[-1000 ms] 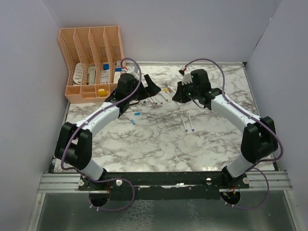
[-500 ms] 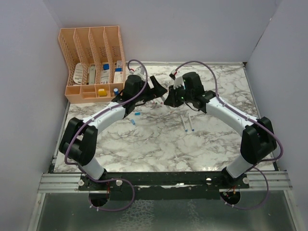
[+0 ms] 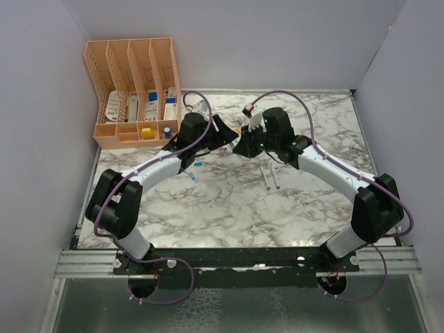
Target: Open the pen caps
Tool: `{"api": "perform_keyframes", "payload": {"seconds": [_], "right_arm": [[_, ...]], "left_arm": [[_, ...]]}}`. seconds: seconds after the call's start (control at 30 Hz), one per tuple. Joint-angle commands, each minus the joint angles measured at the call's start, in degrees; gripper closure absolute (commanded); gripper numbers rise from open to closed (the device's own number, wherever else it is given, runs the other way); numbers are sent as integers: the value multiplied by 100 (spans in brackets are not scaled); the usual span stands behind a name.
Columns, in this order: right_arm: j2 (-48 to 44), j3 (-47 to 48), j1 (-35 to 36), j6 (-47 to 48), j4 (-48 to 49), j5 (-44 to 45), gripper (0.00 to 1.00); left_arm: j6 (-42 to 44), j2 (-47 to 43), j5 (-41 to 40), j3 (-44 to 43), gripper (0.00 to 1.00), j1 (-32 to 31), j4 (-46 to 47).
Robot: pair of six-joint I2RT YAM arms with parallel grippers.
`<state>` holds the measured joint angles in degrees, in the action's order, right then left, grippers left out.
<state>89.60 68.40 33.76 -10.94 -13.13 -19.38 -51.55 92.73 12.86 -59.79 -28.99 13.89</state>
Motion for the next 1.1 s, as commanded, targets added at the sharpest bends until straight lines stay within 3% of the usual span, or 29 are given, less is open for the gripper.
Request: {"api": "perform_keyframes", "payload": {"seconds": [0.0,0.33,0.63,0.8,0.87,0.9,0.93,1.03,1.07], "right_arm": [[-217,-64,51,-57,207,-75,99],[-137,-152,89,-10,179,-71,99],[-164,-203,96,-23,261,7,99],[-199,-204,96,-15,344,81,99],[-194,-196,96,-34,358,106,99],[-197,-202,96,-52,377,117,99],[-210,-209,96,-69,395,122,96],[-184,-199,98,-99,407,91,58],[-154,-176,96,-101,391,70,51]], "left_arm": [[-97,-209,105,58,46,-19,249],[-206,-354,33,150,60,-19,340],[-215,-346,58,168,84,-19,342],[-223,-362,64,204,90,-19,371],[-221,-364,81,199,100,-19,370],[-213,-364,80,208,100,-19,369],[-213,-369,82,217,100,-18,371],[-230,-383,92,213,100,-19,368],[-237,-393,93,209,100,-21,366]]}}
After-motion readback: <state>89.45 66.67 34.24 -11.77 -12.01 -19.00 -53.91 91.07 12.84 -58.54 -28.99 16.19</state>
